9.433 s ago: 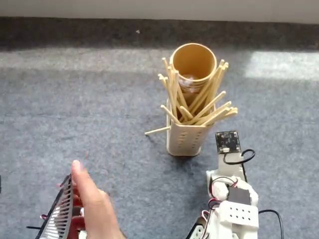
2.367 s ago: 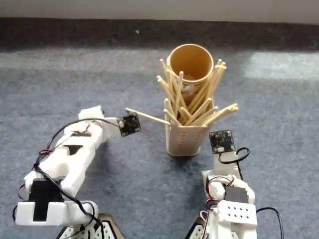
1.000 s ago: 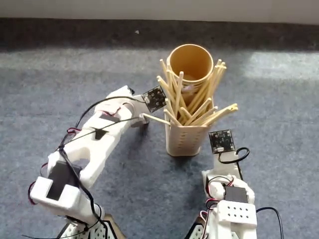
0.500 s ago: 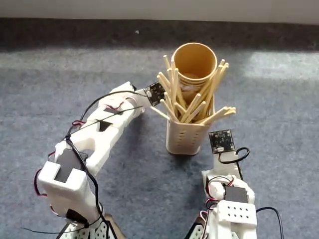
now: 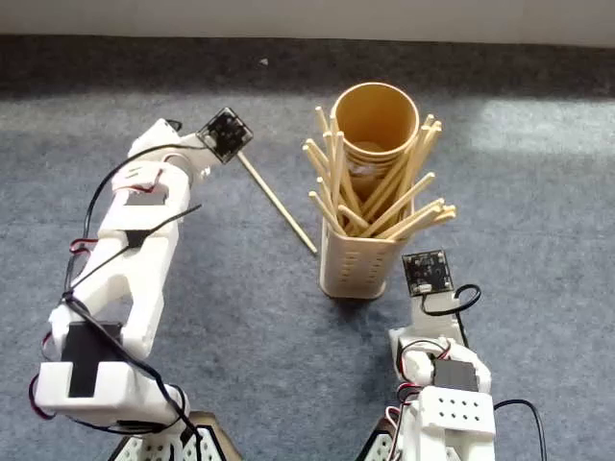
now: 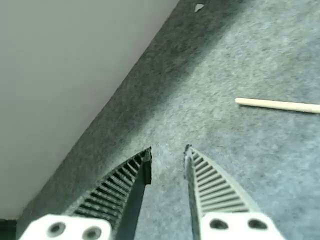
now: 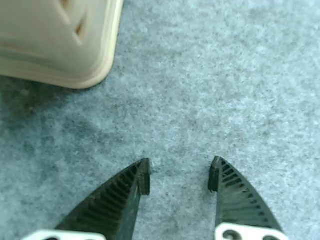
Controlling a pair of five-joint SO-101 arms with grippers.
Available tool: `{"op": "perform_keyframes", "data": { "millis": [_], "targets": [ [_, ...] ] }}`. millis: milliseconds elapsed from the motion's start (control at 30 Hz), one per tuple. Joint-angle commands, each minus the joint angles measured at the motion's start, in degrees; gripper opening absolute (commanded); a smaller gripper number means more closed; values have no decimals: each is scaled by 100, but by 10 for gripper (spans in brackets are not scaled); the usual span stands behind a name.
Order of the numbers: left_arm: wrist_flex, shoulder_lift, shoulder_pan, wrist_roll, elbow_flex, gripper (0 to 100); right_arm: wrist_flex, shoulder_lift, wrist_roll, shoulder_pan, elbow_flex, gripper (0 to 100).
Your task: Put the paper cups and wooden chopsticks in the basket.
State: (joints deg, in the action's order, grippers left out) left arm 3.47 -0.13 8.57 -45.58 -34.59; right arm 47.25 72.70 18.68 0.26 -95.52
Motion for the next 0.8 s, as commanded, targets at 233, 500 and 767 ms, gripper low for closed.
{"op": "perform_keyframes", "data": {
  "millis": [233, 500, 767],
  "targets": [
    [4132, 40, -303, 6031, 2431, 233, -75, 13, 70, -57, -391, 202],
    [4941, 1631, -866, 8440, 4804, 232, -75, 13, 70, -57, -391, 202],
    [5582, 3635, -954, 9371, 6440, 232, -66, 13, 70, -48, -391, 202]
  ]
}}
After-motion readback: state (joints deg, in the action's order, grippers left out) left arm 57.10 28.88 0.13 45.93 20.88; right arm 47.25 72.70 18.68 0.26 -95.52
